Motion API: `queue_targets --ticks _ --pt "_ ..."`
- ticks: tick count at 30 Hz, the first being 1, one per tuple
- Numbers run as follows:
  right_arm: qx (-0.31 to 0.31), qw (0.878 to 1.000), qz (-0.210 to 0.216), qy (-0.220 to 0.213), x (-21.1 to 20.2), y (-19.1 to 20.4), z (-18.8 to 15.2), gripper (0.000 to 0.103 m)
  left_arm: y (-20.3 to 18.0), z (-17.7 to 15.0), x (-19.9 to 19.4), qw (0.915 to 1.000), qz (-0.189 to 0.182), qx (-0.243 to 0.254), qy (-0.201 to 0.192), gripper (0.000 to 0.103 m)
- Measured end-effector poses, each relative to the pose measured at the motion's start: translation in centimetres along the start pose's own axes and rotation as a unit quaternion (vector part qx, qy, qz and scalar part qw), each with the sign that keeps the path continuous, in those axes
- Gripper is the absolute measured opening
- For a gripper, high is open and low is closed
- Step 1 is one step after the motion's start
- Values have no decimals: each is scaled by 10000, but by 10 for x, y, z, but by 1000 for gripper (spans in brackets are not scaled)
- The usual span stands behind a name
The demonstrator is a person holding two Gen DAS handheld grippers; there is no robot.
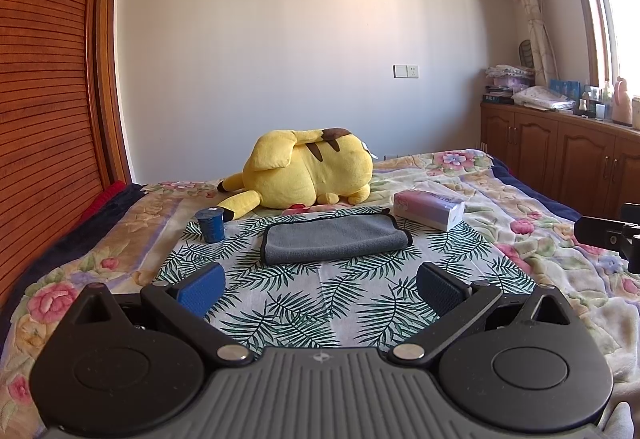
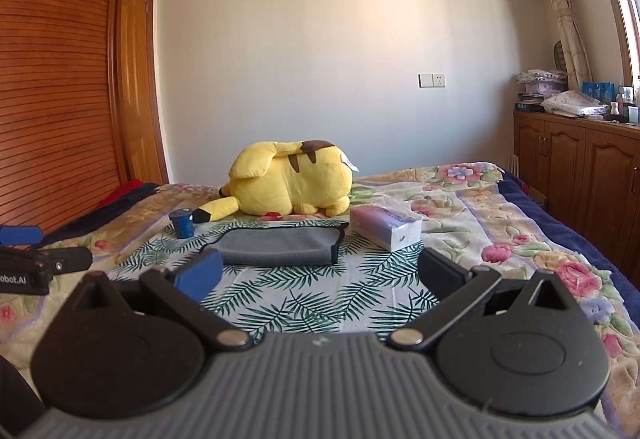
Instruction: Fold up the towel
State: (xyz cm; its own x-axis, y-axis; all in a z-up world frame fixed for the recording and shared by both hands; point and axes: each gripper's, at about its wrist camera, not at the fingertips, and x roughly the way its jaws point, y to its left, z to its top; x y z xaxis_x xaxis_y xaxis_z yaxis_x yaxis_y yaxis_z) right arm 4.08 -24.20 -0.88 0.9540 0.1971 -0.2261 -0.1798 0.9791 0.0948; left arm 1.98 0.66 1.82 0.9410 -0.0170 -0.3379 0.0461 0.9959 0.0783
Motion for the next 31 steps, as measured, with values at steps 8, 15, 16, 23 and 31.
queue_targets --ticks 8,15,16,23,31 --pt "52 10000 -2 23 1 -1 -2 103 -1 -1 -1 10000 -1 19 11 87" --pt "102 9999 2 49 2 -2 -3 103 0 -3 -1 10000 2 34 15 87" --pt "98 9999 0 49 2 -2 -3 103 -1 -3 -1 10000 2 29 11 87" --pt "96 9999 2 49 2 -3 -3 103 0 -3 -1 10000 1 33 11 87" --pt "96 9999 3 51 2 -2 -3 103 0 -4 0 10000 10 34 20 87"
